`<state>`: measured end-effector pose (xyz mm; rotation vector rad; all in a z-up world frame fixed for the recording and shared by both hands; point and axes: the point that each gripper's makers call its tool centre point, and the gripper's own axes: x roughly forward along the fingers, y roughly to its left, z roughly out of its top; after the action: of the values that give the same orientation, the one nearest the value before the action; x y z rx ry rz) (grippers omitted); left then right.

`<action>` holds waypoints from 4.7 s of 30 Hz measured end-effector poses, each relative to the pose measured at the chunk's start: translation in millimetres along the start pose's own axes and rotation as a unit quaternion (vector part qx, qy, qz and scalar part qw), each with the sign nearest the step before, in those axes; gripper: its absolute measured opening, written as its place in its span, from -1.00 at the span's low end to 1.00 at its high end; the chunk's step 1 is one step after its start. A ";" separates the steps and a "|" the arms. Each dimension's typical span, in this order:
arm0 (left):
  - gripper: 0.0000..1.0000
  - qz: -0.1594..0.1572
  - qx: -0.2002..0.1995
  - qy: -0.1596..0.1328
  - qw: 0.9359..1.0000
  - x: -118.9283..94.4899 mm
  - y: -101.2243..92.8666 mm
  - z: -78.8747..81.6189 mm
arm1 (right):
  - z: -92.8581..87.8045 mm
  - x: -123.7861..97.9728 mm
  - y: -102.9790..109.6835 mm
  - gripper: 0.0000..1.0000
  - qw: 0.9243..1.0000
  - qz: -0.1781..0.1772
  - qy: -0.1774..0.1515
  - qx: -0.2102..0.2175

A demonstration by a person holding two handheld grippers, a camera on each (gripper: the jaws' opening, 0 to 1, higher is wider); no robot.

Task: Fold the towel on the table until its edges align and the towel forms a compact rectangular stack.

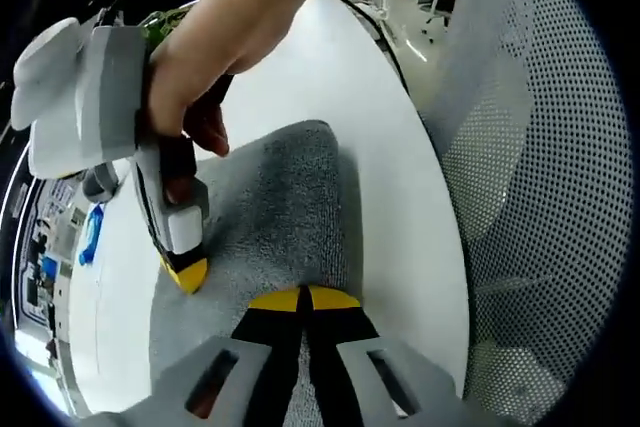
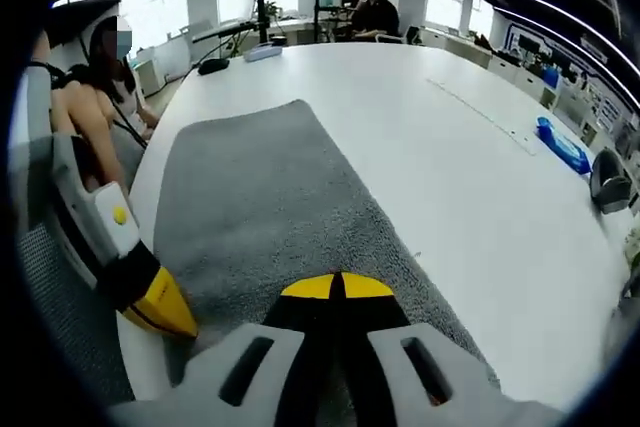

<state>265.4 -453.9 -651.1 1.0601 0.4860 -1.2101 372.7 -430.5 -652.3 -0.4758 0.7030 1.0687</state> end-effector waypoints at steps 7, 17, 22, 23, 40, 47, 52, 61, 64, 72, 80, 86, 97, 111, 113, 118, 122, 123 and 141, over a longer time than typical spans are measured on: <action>-0.99 0.007 0.007 0.023 1.000 -4.3 -0.8 -6.3 | -5.7 -5.4 -0.9 -1.00 1.000 -0.008 0.011 -0.002; -0.99 0.013 0.014 0.048 0.999 -13.8 -1.4 -22.9 | -19.2 -18.6 3.9 -1.00 0.999 -0.022 0.009 0.021; -0.99 0.016 0.012 0.056 0.998 -17.4 0.9 -31.5 | -26.6 -25.6 8.1 -1.00 0.999 -0.029 0.003 0.030; -0.99 0.018 0.010 0.056 0.998 -18.2 1.4 -33.5 | -27.6 -26.5 9.0 -1.00 0.999 -0.030 0.002 0.032; -0.99 0.061 -0.095 0.034 0.993 -25.8 21.9 -63.8 | -34.5 -33.8 28.9 -1.00 0.996 -0.036 -0.019 0.074; -0.99 0.077 -0.095 0.039 0.992 -25.8 27.7 -67.8 | -34.8 -33.5 33.4 -1.00 0.997 -0.055 -0.014 0.060; -0.99 0.089 -0.093 0.037 0.991 -25.0 34.7 -71.7 | -34.1 -33.0 33.1 -1.00 0.996 -0.058 -0.013 0.063; -0.99 0.111 -0.072 0.050 0.990 -22.5 49.2 -80.3 | -31.3 -29.5 37.3 -1.00 0.998 -0.050 -0.016 0.045; -0.99 0.123 -0.057 0.050 0.989 -22.3 53.4 -82.9 | -29.7 -27.7 39.0 -1.00 0.998 -0.056 -0.015 0.014; -0.99 0.144 -0.063 0.045 0.986 -22.9 62.0 -90.6 | -24.4 -22.0 43.4 -1.00 0.998 -0.063 -0.004 -0.029; -0.99 0.151 -0.077 0.041 0.985 -25.5 66.6 -95.2 | -20.7 -18.6 45.3 -1.00 0.998 -0.056 0.021 -0.027; -0.98 0.158 -0.097 -0.092 0.978 -39.7 72.3 -39.6 | -21.6 -20.0 43.5 -1.00 0.999 -0.045 -0.001 0.000; -0.96 0.009 -0.095 -0.108 0.990 -12.0 3.8 -2.0 | -31.5 -63.6 56.6 -1.00 0.996 -0.013 0.006 -0.093; -0.99 0.070 -0.054 -0.085 0.992 -0.1 21.5 -14.3 | -80.3 -82.3 125.6 -0.82 0.980 0.051 0.045 -0.188; -0.99 0.068 -0.058 -0.087 0.992 -0.2 21.8 -14.4 | -80.2 -83.6 122.8 -0.84 0.973 0.046 0.056 -0.218; -0.99 0.066 -0.064 -0.090 0.992 -0.2 22.1 -14.7 | -87.5 -77.7 120.2 -0.82 0.962 0.036 0.079 -0.259; -0.99 0.065 -0.070 -0.094 0.991 -0.8 22.5 -14.7 | -86.0 -75.6 116.0 -0.85 0.966 0.038 0.084 -0.243; -0.99 0.065 -0.072 -0.095 0.991 -1.2 22.6 -14.9 | -86.0 -75.3 116.3 -0.85 0.966 0.037 0.083 -0.241; -0.22 -0.051 -0.084 -0.218 0.971 -27.4 -20.5 55.5 | -51.4 -96.7 100.0 -0.97 0.998 0.050 0.015 0.025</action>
<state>225.5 -487.0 -611.7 0.6038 0.2956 -1.4202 238.0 -483.2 -620.2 -0.4181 0.7851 1.1359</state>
